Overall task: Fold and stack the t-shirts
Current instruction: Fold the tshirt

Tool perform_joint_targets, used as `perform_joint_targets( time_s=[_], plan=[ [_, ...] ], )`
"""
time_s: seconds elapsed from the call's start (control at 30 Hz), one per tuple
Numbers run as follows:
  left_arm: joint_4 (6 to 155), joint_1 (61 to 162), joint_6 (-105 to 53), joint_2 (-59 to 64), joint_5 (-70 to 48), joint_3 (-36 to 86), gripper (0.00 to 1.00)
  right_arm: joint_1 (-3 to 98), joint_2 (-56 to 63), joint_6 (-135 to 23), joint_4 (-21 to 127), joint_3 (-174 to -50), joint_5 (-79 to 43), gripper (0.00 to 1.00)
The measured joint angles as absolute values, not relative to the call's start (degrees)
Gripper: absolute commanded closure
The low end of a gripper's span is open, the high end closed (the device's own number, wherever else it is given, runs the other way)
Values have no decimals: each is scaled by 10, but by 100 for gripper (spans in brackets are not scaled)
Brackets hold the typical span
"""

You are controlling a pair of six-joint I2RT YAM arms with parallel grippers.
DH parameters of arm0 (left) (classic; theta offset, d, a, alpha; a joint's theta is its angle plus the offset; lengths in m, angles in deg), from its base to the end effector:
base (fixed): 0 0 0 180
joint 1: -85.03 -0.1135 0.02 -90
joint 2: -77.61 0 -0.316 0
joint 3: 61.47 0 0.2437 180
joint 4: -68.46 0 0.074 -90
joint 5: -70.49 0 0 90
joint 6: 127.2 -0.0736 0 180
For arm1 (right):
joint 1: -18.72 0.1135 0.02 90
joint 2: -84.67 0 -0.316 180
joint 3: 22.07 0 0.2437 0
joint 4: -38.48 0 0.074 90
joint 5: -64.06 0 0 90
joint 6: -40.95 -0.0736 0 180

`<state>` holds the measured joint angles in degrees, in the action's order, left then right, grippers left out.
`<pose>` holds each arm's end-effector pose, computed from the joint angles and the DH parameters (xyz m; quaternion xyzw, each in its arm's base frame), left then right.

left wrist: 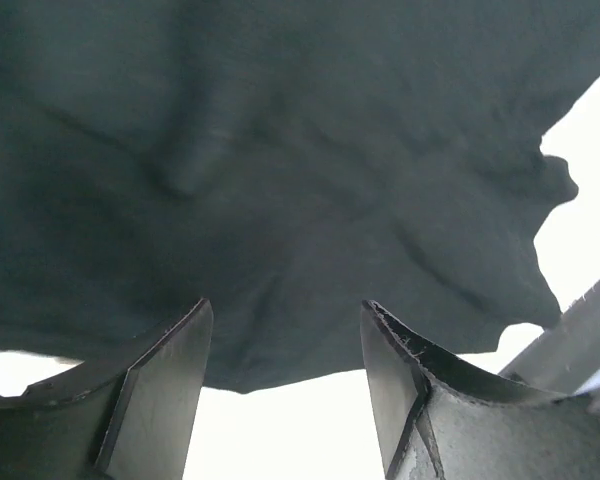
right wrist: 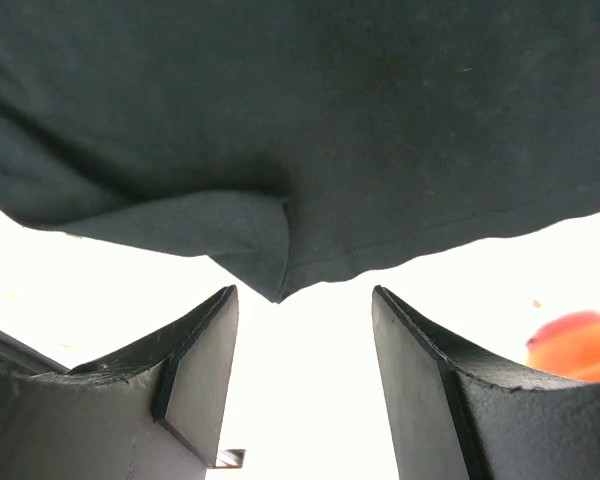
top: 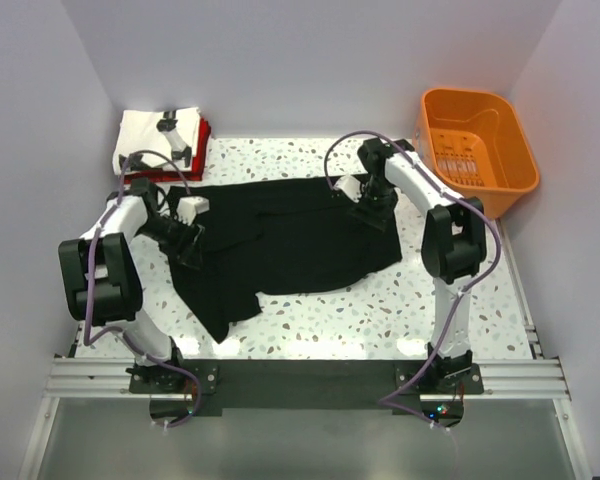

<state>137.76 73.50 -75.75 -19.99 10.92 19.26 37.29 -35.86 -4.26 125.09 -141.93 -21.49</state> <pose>0.3055 0.0243 0.2188 0.2338 0.9357 -0.2240 0.1402 0.4069 0.1427 0.2356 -0.5254 0.8496 0.0324 0.0319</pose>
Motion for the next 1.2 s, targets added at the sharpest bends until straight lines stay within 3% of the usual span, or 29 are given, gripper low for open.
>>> perform_joint_targets(
  time_s=[0.23, 0.43, 0.53, 0.57, 0.6, 0.63, 0.7, 0.8, 1.03, 1.07, 1.13, 1.17, 1.2],
  plan=[
    [1374, 752, -774, -189, 94, 139, 31, 366, -416, -54, 1245, -1428, -205, 38],
    [1360, 752, -772, -188, 68, 130, 31, 368, -440, -49, 1247, -1429, -191, 43],
    [1349, 752, -769, -189, 61, 130, 32, 368, -440, -41, 1255, -1429, -181, 51],
    [1345, 752, -768, -190, 59, 130, 32, 368, -440, -37, 1258, -1428, -175, 65],
    [1342, 752, -767, -191, 56, 130, 36, 368, -440, -30, 1261, -1427, -172, 75],
    [1339, 752, -766, -194, 54, 131, 38, 368, -440, -25, 1264, -1426, -170, 91],
    [1333, 752, -759, -201, 46, 131, 49, 368, -440, -15, 1270, -1417, -165, 100],
    [1321, 750, -750, -219, 26, 132, 68, 367, -429, -1, 1272, -1387, -164, 100],
    [1312, 732, -717, -262, -12, 177, 88, 351, -303, 46, 1267, -1251, -204, 100],
    [1311, 730, -713, -269, -18, 187, 88, 348, -279, 52, 1260, -1227, -213, 100],
    [1310, 726, -708, -284, -25, 207, 77, 345, -243, 63, 1246, -1184, -230, 100],
    [1313, 724, -709, -291, -21, 218, 71, 345, -230, 66, 1234, -1163, -237, 100],
    [1313, 722, -713, -295, -14, 228, 56, 345, -223, 69, 1226, -1147, -241, 100]
  ],
)
